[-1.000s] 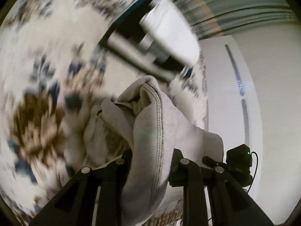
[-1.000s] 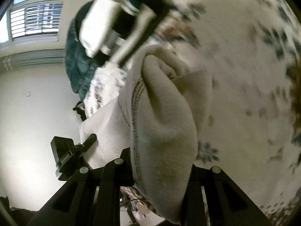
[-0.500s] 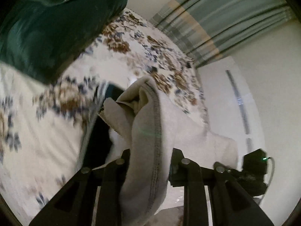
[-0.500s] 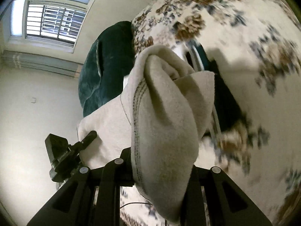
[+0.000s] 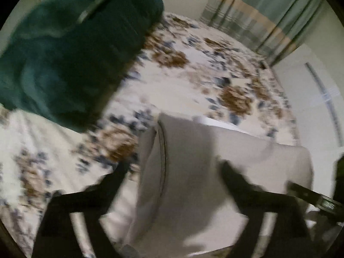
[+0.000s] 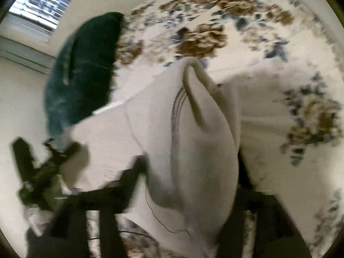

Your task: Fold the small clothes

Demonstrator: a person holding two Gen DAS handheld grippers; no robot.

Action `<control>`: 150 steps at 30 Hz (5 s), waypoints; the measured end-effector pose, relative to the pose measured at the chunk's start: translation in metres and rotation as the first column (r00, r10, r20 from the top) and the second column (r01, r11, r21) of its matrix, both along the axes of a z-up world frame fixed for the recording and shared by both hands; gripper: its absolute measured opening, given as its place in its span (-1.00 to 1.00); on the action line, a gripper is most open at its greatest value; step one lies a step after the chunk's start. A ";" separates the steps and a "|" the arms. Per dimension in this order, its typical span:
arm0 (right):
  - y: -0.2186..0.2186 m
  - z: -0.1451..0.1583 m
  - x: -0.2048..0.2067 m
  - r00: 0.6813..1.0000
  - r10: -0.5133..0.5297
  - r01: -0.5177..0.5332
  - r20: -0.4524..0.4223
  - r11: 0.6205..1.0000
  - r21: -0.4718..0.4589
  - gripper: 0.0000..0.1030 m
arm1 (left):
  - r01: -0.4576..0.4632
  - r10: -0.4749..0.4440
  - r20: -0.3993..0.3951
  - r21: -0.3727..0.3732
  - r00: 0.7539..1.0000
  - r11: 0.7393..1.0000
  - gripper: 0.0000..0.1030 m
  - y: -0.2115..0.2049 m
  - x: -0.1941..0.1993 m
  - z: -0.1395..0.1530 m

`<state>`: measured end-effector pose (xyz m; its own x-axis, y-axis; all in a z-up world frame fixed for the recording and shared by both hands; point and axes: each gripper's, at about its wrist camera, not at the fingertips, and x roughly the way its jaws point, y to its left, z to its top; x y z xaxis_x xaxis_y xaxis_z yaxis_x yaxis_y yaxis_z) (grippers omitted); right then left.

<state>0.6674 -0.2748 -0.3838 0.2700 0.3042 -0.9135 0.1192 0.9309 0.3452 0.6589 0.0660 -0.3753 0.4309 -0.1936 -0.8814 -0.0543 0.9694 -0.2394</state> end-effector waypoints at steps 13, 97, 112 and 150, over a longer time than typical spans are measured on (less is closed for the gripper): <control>0.037 0.058 -0.089 0.988 0.014 0.063 0.155 0.875 -0.480 1.00 | 0.004 -0.024 0.075 0.250 0.997 0.968 1.00 -0.042 -0.076 0.041; 0.062 0.501 -0.577 0.762 0.094 0.236 0.641 0.881 -0.410 1.00 | -0.081 -0.038 0.475 0.227 0.879 0.971 1.00 -0.071 -0.481 0.380; 0.063 0.502 -0.580 0.760 0.098 0.229 0.643 0.885 -0.405 1.00 | -0.085 -0.034 0.480 0.224 0.877 0.971 1.00 -0.076 -0.481 0.386; 0.069 0.506 -0.590 0.739 0.105 0.225 0.665 0.893 -0.391 1.00 | -0.113 -0.013 0.505 0.218 0.863 0.969 1.00 -0.099 -0.490 0.398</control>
